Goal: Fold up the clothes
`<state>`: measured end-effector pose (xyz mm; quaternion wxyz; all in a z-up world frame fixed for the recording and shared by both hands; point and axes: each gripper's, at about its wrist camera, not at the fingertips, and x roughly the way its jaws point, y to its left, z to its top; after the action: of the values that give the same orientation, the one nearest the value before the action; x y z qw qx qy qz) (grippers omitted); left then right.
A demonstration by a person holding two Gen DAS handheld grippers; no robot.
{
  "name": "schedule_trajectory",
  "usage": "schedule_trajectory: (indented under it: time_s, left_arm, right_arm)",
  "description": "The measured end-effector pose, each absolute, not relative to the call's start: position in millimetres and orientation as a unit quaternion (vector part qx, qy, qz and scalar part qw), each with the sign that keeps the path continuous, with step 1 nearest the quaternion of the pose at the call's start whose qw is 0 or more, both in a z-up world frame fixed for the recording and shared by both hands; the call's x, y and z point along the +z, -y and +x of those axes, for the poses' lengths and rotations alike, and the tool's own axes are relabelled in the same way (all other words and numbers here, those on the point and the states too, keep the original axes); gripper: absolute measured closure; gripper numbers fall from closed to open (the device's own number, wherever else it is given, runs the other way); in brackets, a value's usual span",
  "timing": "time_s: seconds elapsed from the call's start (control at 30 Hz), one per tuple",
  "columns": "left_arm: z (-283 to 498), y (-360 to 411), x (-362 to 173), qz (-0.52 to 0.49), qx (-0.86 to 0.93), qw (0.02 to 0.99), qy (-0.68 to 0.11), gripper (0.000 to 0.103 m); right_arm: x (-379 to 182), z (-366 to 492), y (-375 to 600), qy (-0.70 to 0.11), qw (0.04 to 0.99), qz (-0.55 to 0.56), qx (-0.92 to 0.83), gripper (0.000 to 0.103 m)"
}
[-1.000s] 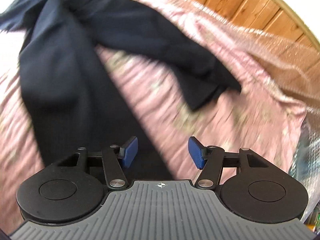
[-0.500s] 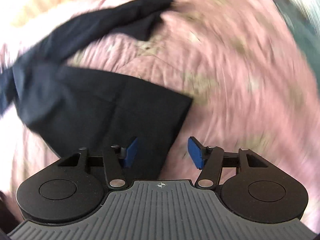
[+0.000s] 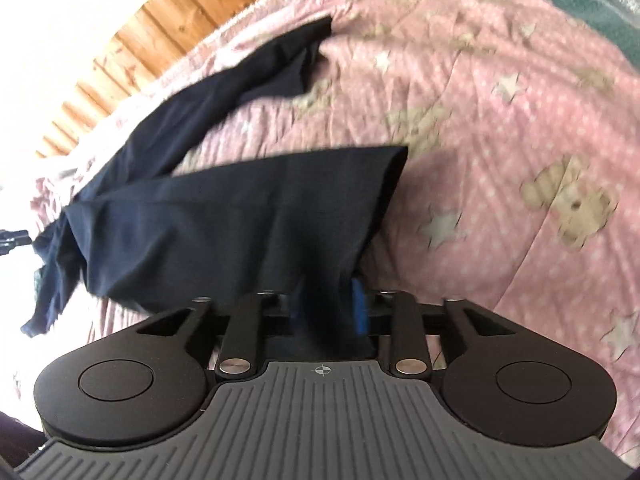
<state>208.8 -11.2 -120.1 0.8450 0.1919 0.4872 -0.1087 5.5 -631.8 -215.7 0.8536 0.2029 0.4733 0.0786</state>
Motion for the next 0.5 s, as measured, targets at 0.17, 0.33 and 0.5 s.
schedule_trajectory:
  time_s: [0.17,0.33,0.5]
  left_arm:
    - [147.3,-17.2,-147.6,0.216,-0.057,0.816,-0.533,0.061]
    - [119.9,-40.6,-167.9,0.219,0.015,0.807,-0.548,0.061]
    - [100.6,-50.3,-179.1,0.249,0.03,0.798,-0.548,0.057]
  right_arm:
    - [-166.1,13.0,635.4,-0.43,0.874,0.216,0.072,0.103]
    - [-125.6,65.7,674.7,-0.355,0.886,0.298,0.01,0.103]
    - [-179.2,108.5,702.8,-0.368,0.827,0.398,-0.149,0.09]
